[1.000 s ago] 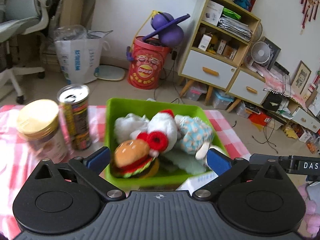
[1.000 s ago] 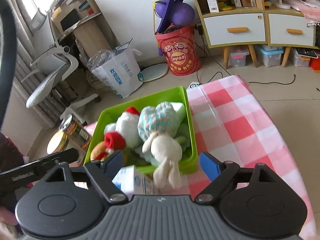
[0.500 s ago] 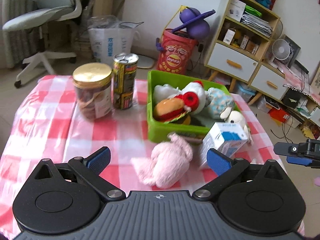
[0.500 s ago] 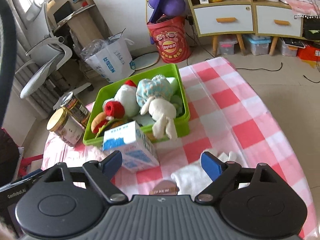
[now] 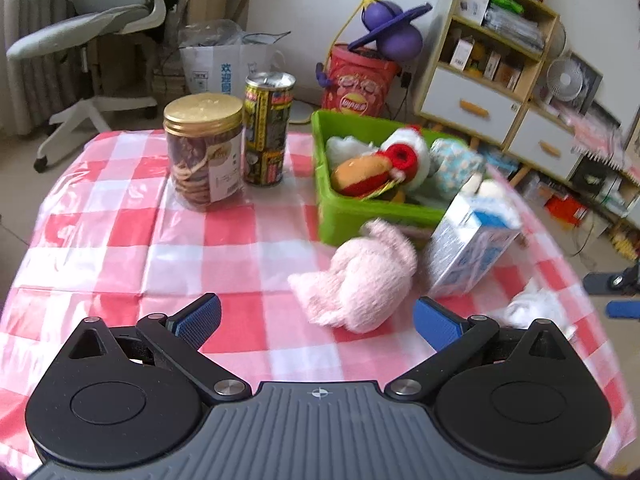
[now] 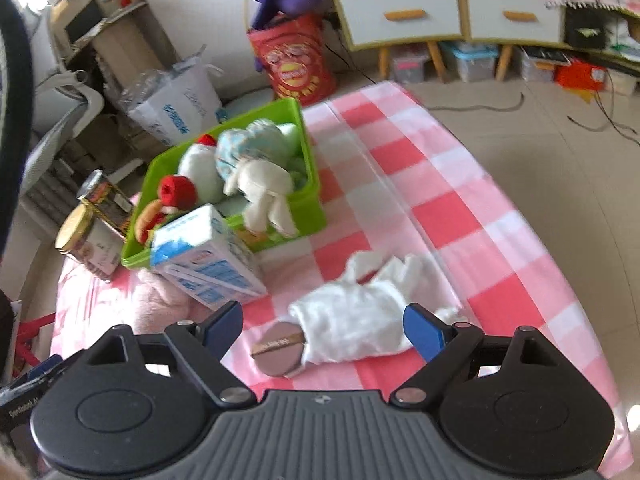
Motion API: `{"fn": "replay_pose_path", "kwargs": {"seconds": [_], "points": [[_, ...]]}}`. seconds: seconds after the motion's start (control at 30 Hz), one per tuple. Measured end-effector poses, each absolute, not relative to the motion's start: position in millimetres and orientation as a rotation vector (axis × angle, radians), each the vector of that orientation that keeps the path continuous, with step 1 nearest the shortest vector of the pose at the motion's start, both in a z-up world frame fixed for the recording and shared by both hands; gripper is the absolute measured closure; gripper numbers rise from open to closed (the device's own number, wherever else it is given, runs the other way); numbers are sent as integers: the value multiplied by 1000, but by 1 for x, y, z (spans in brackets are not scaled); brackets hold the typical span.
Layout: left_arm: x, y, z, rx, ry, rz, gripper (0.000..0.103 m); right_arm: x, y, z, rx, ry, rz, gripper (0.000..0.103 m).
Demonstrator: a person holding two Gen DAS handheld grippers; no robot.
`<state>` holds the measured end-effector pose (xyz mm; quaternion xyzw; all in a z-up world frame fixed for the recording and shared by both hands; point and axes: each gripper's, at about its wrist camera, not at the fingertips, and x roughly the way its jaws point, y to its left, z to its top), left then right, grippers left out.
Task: Organize soft objects
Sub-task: 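Move both open tools back over the pink bunny and white cloth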
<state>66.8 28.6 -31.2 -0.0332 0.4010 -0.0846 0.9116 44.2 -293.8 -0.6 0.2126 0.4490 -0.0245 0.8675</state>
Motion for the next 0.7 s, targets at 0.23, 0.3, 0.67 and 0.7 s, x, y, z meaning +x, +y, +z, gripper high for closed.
{"fn": "replay_pose_path", "kwargs": {"seconds": [0.23, 0.3, 0.67, 0.7], "points": [[68, 26, -46, -14, 854, -161, 5, 43, -304, -13, 508, 988, -84, 41], [69, 23, -49, -9, 850, -163, 5, 44, -305, -17, 513, 1000, -96, 41], [81, 7, -68, 32, 792, -187, 7, 51, -317, -44, 583, 1022, -171, 41], [83, 5, -69, 38, 785, -187, 8, 53, -318, -48, 585, 1032, -178, 41]]}}
